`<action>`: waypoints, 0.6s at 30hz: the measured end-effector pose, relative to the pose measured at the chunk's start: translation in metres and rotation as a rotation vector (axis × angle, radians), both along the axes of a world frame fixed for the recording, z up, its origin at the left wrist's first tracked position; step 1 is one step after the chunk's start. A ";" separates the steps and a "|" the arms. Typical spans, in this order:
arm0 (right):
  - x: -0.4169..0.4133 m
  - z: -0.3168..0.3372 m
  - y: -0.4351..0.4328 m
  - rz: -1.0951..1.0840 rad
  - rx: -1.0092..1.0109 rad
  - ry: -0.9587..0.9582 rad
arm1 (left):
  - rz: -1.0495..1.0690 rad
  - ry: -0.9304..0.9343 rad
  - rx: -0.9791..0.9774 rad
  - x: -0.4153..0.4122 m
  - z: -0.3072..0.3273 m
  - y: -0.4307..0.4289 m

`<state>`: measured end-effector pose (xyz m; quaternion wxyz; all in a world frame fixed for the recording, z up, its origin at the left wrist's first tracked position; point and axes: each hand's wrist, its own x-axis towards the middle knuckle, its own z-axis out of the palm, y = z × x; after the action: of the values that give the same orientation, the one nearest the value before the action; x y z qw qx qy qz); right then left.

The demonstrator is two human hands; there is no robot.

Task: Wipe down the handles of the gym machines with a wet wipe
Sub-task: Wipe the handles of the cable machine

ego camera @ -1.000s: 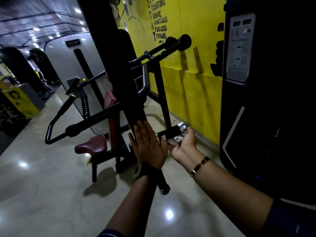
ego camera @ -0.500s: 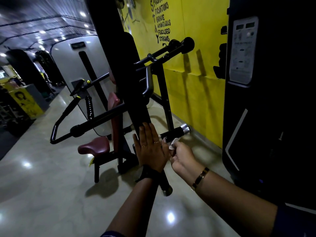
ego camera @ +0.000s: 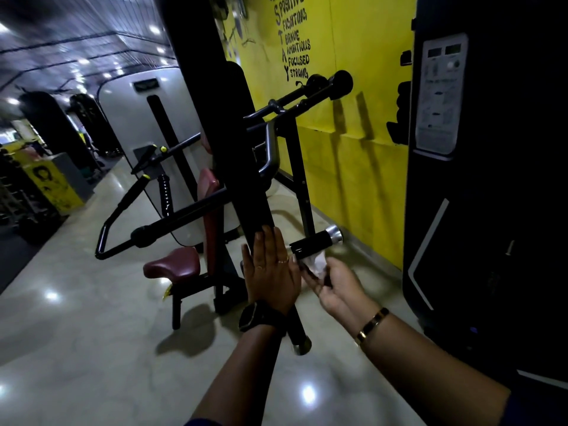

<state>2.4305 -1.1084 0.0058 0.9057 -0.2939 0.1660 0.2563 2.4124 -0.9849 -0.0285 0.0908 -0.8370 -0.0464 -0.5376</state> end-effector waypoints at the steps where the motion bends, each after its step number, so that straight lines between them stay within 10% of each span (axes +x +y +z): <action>1: 0.007 0.000 -0.004 -0.040 -0.005 0.005 | -0.007 0.000 -0.003 0.000 0.000 0.000; 11: 0.044 0.014 -0.036 -0.328 -0.061 -0.030 | -0.022 -0.013 -0.006 0.000 0.002 -0.003; 18: 0.049 0.035 -0.040 -0.123 -0.666 -0.689 | -0.019 -0.001 -0.013 -0.001 0.001 -0.002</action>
<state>2.4798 -1.1487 0.0413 0.7780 -0.6255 -0.0534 0.0228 2.4116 -0.9873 -0.0275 0.0799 -0.8376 -0.0420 -0.5387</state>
